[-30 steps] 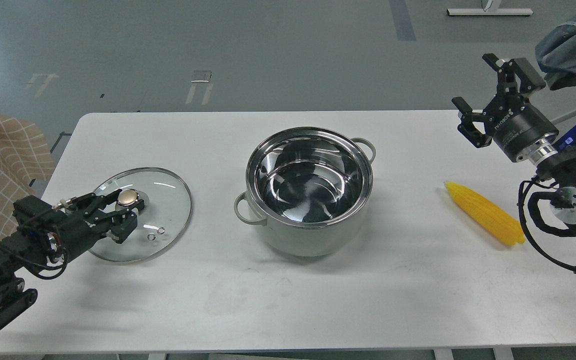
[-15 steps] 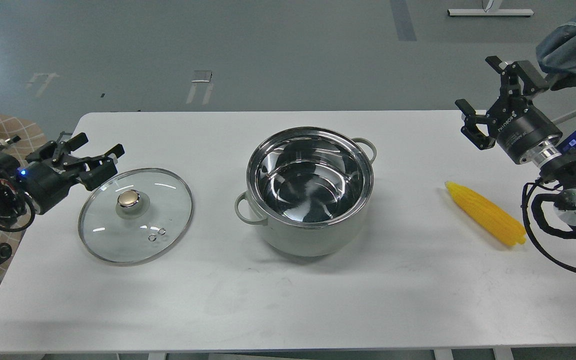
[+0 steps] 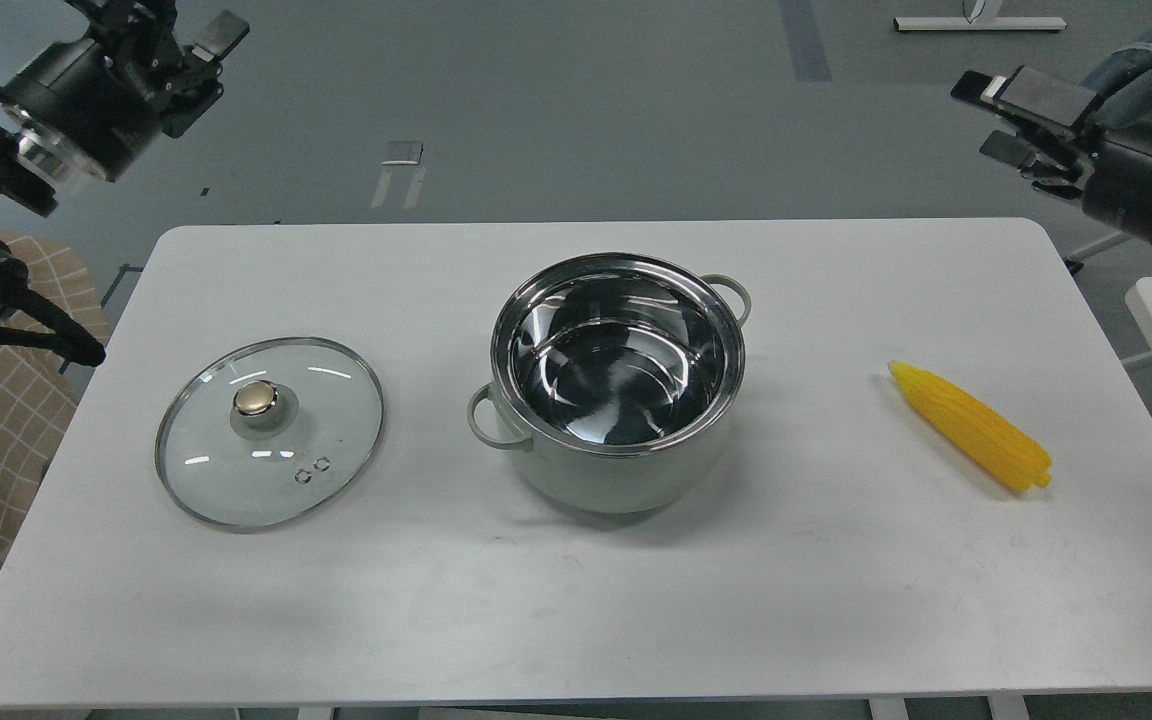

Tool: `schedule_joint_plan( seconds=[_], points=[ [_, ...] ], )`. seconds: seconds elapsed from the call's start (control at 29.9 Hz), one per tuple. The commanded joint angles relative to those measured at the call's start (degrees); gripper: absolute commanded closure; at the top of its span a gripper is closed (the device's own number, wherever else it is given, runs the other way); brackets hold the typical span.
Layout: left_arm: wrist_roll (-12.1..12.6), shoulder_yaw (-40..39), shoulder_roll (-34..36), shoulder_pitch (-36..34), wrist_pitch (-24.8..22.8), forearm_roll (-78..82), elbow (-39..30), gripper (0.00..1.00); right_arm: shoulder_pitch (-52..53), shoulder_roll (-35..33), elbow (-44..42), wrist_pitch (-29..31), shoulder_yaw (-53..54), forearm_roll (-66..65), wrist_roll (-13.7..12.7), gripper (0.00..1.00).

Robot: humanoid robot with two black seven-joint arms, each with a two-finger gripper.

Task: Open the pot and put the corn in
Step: 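Reach the right gripper down and grasp the yellow corn cob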

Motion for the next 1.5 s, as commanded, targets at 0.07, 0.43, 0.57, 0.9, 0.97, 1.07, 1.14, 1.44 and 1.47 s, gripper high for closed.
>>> schedule_joint_plan(
  seconds=[0.07, 0.43, 0.57, 0.9, 0.97, 1.07, 1.14, 1.44, 1.47],
  points=[
    [0.04, -2.85, -5.33, 0.61, -1.12, -2.96, -0.2, 0.03, 4.35, -3.07, 1.12, -0.39, -10.29, -22.59, -0.01, 0.0],
    [1.0, -3.2, -7.26, 0.88, -1.39, -3.57, -0.82, 0.03, 1.81, 1.66, -5.02, -3.82, -20.13, -36.27, -0.01, 0.0],
    [1.0, -3.2, -8.14, 0.88, -1.39, -3.49, -0.99, 0.03, 0.84, 5.7, -8.01, -5.75, -25.58, -36.27, -0.01, 0.0],
    [1.09, -3.2, -8.14, 0.96, -2.09, -3.49, -1.08, 0.03, -4.87, 11.94, -14.78, -10.59, -29.64, -36.09, -0.01, 0.0],
    [1.09, -3.03, -8.14, 0.97, -2.26, -3.49, -1.08, 0.03, -5.84, 12.83, -15.05, -11.73, -29.64, -36.09, -0.01, 0.01],
    [1.09, -3.03, -8.14, 0.97, -2.27, -3.49, -1.43, 0.03, -6.81, 13.79, -15.58, -12.61, -29.72, -36.09, -0.01, 0.05],
    [1.09, -2.94, -8.14, 0.97, -2.27, -3.49, -1.52, 0.03, -7.86, 15.11, -17.15, -12.7, -29.99, -36.18, -0.01, 0.13],
    [1.09, -2.41, -8.14, 0.97, -2.27, -3.4, -1.87, 0.03, -8.74, 16.44, -17.52, -13.4, -30.16, -36.18, -0.01, 0.83],
    [1.09, -2.41, -8.14, 0.97, -2.27, -3.4, -1.96, 0.03, -8.66, 16.35, -17.17, -13.92, -30.16, -36.18, -0.01, 0.87]
  ],
)
